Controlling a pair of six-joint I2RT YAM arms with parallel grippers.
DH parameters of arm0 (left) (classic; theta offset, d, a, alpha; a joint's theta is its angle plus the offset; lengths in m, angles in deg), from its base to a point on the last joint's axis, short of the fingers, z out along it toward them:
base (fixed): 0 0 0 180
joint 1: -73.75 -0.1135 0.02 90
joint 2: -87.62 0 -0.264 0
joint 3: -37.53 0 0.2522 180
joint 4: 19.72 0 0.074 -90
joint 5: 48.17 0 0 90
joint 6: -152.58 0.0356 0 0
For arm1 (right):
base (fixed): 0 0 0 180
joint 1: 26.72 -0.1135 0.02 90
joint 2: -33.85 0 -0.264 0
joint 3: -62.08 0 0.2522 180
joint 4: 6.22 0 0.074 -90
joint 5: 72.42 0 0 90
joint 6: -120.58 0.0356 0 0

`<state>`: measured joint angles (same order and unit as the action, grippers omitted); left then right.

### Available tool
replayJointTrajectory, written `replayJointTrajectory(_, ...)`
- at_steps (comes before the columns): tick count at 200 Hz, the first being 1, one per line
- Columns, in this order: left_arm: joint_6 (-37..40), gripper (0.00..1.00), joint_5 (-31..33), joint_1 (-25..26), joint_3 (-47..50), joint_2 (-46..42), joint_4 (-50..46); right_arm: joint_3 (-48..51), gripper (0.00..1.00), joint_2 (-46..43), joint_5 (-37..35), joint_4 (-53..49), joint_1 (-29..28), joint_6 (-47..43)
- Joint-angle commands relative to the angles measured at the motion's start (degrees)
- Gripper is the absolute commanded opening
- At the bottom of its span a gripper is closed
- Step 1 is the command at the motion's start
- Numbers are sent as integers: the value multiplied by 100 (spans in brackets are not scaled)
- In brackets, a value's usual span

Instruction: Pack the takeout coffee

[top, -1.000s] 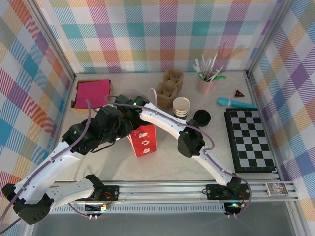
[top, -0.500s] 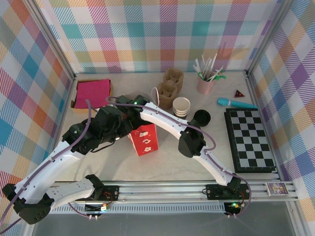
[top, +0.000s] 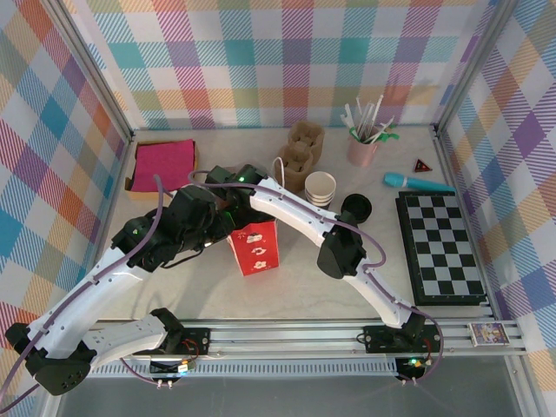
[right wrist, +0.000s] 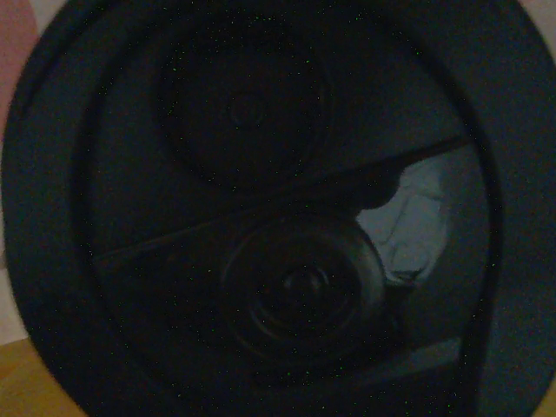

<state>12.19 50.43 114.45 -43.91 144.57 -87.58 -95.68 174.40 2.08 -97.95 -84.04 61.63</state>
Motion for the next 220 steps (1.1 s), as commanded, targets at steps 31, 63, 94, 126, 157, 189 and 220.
replayJointTrajectory(31,117,32,98,-78,-29,42,-197,-170,99,-361,40,-321,3,137)
replayJointTrajectory(63,130,32,82,-86,-4,61,-194,-171,99,-431,-4,-378,0,173)
replayJointTrajectory(94,135,32,80,-94,-1,61,-188,-170,100,-517,-47,-385,-3,178)
replayJointTrajectory(126,126,32,100,-105,14,55,-171,-194,100,-573,-55,-384,-6,166)
replayJointTrajectory(157,135,32,81,-107,9,81,-153,-220,99,-632,-58,-385,-3,174)
replayJointTrajectory(189,152,34,65,-124,-18,129,-126,-233,99,-708,-66,-411,1,175)
replayJointTrajectory(220,152,36,65,-117,-18,149,-91,-254,99,-775,-90,-428,-1,178)
